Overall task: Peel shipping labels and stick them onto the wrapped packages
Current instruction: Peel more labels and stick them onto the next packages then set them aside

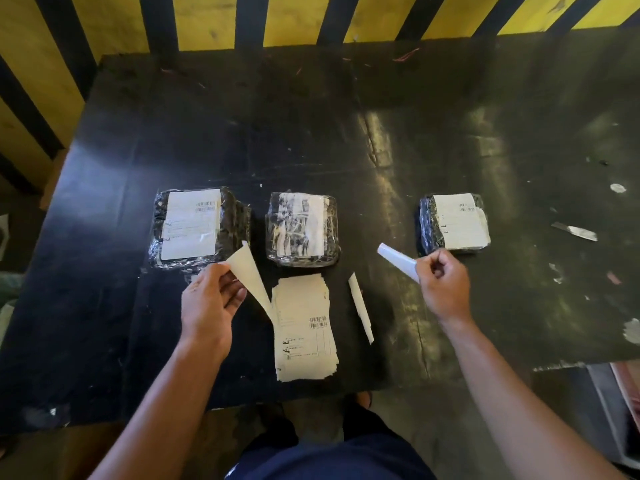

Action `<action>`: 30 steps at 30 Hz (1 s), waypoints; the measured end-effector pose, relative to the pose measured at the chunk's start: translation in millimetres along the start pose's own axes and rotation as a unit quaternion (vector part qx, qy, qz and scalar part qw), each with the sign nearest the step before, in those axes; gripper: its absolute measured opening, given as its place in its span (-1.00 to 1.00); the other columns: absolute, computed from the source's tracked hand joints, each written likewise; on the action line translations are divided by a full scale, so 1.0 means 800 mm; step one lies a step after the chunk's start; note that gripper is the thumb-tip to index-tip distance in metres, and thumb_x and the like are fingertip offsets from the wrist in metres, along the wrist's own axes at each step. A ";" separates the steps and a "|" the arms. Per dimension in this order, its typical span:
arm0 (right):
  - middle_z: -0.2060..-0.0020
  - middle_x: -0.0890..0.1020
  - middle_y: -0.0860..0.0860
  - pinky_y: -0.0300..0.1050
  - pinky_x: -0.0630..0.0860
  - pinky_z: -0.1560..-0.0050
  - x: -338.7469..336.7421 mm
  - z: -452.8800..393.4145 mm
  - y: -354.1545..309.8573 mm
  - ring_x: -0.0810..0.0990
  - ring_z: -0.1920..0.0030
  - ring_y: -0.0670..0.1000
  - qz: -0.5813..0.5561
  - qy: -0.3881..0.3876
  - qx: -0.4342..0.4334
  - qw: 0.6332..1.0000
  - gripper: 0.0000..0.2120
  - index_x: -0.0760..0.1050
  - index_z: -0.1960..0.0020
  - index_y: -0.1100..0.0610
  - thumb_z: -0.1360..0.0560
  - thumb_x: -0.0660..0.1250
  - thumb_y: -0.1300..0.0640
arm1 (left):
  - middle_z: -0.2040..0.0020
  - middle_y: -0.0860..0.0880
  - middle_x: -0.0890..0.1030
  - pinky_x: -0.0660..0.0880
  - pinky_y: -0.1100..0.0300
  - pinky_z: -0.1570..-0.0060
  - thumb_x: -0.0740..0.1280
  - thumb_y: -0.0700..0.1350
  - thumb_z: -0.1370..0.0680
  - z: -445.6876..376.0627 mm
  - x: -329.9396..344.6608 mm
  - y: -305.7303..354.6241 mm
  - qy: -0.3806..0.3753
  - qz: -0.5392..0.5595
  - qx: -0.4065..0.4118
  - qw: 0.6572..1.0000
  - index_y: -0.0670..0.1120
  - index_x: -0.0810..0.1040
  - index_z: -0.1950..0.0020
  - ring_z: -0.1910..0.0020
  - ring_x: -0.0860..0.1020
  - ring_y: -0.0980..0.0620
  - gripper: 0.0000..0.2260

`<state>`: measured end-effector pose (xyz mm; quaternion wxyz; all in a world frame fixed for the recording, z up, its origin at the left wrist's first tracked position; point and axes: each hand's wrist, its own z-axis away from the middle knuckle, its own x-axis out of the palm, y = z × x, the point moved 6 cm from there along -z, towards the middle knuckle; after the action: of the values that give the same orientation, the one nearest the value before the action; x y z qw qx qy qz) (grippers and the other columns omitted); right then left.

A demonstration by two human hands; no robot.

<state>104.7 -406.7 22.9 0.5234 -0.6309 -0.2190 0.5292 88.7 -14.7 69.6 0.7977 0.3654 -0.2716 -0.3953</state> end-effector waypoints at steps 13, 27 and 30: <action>0.28 0.62 -0.07 -0.19 0.40 0.28 0.083 0.016 0.111 0.56 0.26 -0.09 0.127 -0.054 0.132 0.982 -0.87 0.56 0.17 0.10 -0.54 0.45 0.15 | 0.13 -0.09 0.69 0.57 0.10 0.00 0.30 -0.16 -0.69 0.027 0.023 -0.060 -0.040 -0.063 -0.039 0.996 -0.13 0.63 -0.02 0.14 0.62 0.01 -0.87; 0.11 0.69 -0.05 -0.12 0.63 0.10 0.069 0.070 0.026 0.61 0.18 -0.14 0.196 -0.114 -0.091 0.970 -0.77 0.66 -0.15 0.08 -0.58 0.34 0.02 | 0.09 -0.12 0.65 0.56 0.13 0.09 0.33 -0.17 -0.68 0.024 0.049 -0.071 -0.044 -0.062 -0.047 0.996 -0.17 0.64 -0.06 0.19 0.61 0.03 -0.89; 0.20 0.61 -0.14 -0.16 0.48 0.02 0.081 0.114 -0.065 0.56 0.16 -0.13 0.141 -0.101 -0.216 0.961 -0.82 0.60 0.04 0.02 -0.53 0.38 -0.08 | 0.14 -0.10 0.66 0.57 0.16 0.13 0.34 -0.17 -0.68 0.023 0.055 -0.068 -0.019 -0.055 -0.038 0.998 -0.16 0.63 -0.04 0.21 0.62 0.04 -0.90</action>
<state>59.9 -295.0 50.8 0.2700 -0.6967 -0.2886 0.5987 75.6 -80.8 43.1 0.7827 0.3412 -0.2511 -0.4560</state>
